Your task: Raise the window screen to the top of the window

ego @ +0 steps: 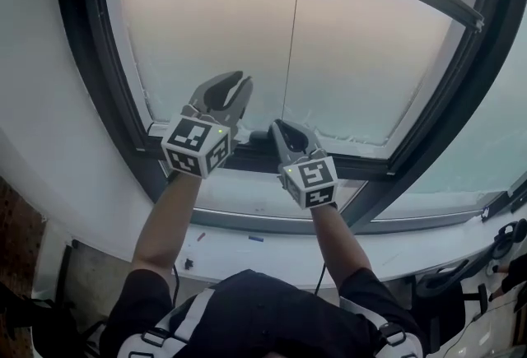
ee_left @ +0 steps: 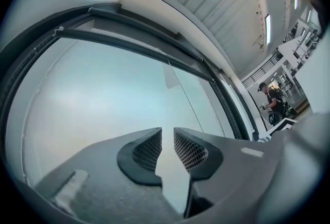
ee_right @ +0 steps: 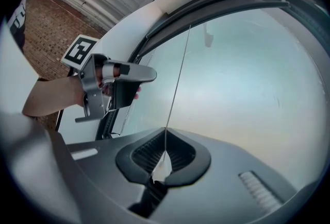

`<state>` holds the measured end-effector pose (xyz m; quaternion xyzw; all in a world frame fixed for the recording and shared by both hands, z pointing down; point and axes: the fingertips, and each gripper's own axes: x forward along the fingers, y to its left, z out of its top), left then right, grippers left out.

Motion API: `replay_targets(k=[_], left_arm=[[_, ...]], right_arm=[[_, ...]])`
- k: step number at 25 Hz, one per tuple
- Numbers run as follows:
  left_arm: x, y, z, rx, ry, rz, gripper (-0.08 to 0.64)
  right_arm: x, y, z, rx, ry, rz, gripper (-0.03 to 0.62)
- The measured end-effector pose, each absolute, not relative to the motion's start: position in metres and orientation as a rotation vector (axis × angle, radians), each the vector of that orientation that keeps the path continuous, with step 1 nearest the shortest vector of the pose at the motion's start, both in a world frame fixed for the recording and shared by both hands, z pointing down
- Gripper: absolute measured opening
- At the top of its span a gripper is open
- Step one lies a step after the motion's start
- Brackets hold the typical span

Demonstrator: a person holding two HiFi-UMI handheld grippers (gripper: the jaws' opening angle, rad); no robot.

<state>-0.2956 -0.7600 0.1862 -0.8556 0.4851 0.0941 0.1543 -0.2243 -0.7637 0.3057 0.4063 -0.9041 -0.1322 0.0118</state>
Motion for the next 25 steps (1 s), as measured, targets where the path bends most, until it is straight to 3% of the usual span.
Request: replay_targets(k=[17, 25], left_arm=[[-0.308, -0.766, 0.194, -2.480, 1.424, 0.302, 0.074], [-0.327, -0.764, 0.190, -2.433, 1.500, 0.348, 0.019]], right_arm=[[-0.238, -0.764, 0.224, 1.302, -2.839, -0.668, 0.008], [-0.236, -0.771, 0.191, 1.364, -2.738, -0.845, 0.008]])
